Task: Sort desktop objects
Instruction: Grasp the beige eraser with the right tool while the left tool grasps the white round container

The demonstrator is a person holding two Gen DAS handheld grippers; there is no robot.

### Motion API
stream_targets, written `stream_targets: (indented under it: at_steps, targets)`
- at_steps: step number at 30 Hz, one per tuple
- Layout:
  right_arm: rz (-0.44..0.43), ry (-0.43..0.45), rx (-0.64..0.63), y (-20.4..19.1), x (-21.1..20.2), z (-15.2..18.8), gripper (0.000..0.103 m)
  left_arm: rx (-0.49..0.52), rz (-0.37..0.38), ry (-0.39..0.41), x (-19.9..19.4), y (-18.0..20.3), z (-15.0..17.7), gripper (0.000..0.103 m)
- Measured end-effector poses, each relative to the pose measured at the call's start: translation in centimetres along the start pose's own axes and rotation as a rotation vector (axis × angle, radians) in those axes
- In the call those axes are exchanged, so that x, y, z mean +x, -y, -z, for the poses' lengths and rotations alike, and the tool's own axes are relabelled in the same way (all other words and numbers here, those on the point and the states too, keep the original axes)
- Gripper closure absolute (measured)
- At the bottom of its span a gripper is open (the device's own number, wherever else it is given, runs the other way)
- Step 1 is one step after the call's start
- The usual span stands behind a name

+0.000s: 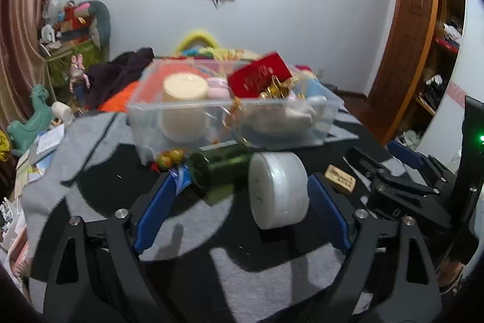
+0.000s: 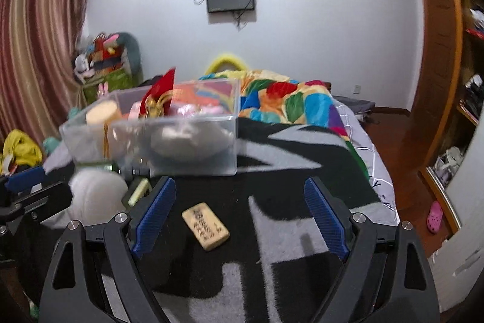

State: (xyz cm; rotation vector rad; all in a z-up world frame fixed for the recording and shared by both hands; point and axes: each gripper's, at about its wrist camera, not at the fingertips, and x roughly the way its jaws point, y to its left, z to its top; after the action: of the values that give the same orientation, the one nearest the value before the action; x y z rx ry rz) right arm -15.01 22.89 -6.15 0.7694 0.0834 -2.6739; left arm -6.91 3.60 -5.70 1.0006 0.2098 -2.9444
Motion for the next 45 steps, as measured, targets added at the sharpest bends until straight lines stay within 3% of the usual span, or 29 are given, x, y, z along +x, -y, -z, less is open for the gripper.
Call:
stream_targets:
  at_steps: [3, 10, 16, 24, 28, 33, 37, 45]
  targets:
    - [-0.038, -0.022, -0.009, 0.0, 0.5, 0.6, 0.02, 0.02, -0.003, -0.009, 0.3, 0.8, 0.2, 0.025]
    - [-0.101, -0.09, -0.046, -0.2, 1.6, 1.3, 0.044, 0.056, -0.024, 0.002, 0.8, 2.3, 0.2, 0.029]
    - [-0.118, -0.151, -0.11, -1.5, 2.4, 2.0, 0.056, 0.07, -0.019, -0.003, 1.2, 2.9, 0.1, 0.032]
    - [-0.123, -0.173, -0.118, -1.4, 2.7, 2.4, 0.058, 0.082, 0.018, -0.037, 2.0, 3.6, 0.5, 0.032]
    - [-0.131, -0.167, -0.122, -1.5, 2.6, 2.3, 0.067, 0.073, 0.023, -0.086, 3.3, 3.6, 0.8, 0.032]
    - [-0.139, -0.16, -0.123, -1.6, 2.5, 2.3, 0.073, -0.043, 0.102, -0.184, 5.5, 1.7, 0.8, 0.032]
    - [-0.145, -0.155, -0.103, -1.4, 2.5, 2.2, 0.075, -0.085, 0.12, -0.174, 5.3, 0.8, 0.5, 0.032]
    - [-0.178, -0.122, -0.063, -0.8, 2.0, 1.9, 0.077, -0.088, 0.092, -0.119, 4.1, 0.7, 1.0, 0.054]
